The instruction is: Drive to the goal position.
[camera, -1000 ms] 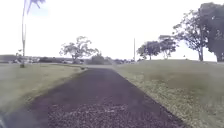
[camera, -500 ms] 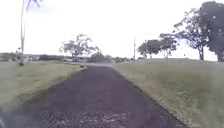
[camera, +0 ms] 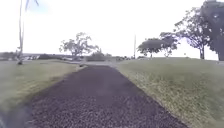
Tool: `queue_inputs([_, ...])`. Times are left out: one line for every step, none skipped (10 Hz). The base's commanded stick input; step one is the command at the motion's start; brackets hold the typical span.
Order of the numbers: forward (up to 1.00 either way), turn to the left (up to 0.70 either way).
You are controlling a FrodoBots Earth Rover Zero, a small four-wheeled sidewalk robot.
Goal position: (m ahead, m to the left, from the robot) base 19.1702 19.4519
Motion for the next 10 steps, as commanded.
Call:
queue_inputs([0.5, 0.0])
queue_inputs([0.5, 0.0])
queue_inputs([0.5, 0.0])
queue_inputs([0.5, 0.0])
queue_inputs([0.5, 0.0])
queue_inputs([0.5, 0.0])
queue_inputs([0.5, 0.0])
queue_inputs([0.5, 0.0])
queue_inputs([0.5, 0.0])
queue_inputs([0.5, 0.0])
